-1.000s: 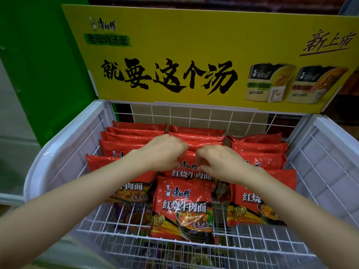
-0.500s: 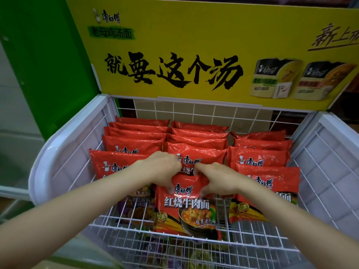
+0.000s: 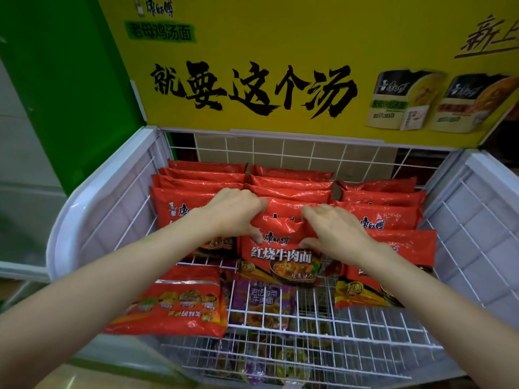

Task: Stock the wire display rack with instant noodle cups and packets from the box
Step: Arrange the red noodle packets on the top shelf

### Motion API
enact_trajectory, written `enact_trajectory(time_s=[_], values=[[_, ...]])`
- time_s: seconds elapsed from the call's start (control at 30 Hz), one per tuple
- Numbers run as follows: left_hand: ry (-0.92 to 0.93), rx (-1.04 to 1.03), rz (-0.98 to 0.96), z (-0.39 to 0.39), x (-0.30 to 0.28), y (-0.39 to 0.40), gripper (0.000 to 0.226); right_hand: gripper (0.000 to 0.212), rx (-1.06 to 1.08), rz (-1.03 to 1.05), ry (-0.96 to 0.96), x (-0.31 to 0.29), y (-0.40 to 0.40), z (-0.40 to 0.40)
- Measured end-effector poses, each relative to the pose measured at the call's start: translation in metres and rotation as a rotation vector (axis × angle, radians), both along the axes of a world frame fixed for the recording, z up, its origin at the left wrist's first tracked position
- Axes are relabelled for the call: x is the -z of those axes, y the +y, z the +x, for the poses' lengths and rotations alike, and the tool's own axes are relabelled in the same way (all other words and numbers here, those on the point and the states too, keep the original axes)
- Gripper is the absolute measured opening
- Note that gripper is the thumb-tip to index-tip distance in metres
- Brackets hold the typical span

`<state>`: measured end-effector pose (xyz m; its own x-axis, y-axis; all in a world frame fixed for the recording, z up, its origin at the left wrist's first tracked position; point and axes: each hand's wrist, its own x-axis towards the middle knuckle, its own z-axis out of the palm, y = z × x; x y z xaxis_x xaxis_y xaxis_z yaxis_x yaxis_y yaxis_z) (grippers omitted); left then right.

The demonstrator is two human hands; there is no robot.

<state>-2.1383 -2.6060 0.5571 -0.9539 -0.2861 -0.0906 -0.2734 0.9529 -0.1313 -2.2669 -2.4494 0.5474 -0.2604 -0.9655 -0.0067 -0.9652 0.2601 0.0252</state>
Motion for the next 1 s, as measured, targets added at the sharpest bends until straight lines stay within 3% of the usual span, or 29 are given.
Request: enact_trajectory(time_s=[0.13,0.27,0.37,0.53,0.67,0.8,0.9,1.0], values=[[-0.017,0.029,-0.004,0.006,-0.001,-0.006,0.058,0.059,-0.021,-0.062,0.061,-0.003,-0.003,0.006],[-0.008,0.035,0.011,0.015,-0.009,-0.011,0.056,0.049,-0.136,-0.168,0.012,-0.012,-0.011,0.027],[0.002,0.013,-0.004,0.029,-0.013,-0.015,0.054,0.038,-0.274,-0.127,-0.109,-0.013,-0.024,0.052],[-0.029,-0.055,-0.023,0.059,-0.017,-0.017,0.049,0.037,-0.462,-0.022,-0.208,0.001,-0.048,0.089],[-0.238,-0.109,0.035,0.088,-0.022,-0.017,0.041,0.042,-0.602,0.099,-0.268,0.008,-0.06,0.116],[-0.537,-0.129,0.222,0.113,-0.021,-0.014,0.055,0.046,-0.689,0.212,-0.297,0.014,-0.068,0.134],[-0.577,-0.154,0.295,0.124,-0.017,-0.007,0.059,0.049,-0.715,0.264,-0.291,0.017,-0.071,0.141],[-0.613,-0.186,0.31,0.13,-0.01,-0.003,0.076,0.051,-0.738,0.287,-0.281,0.018,-0.073,0.145]])
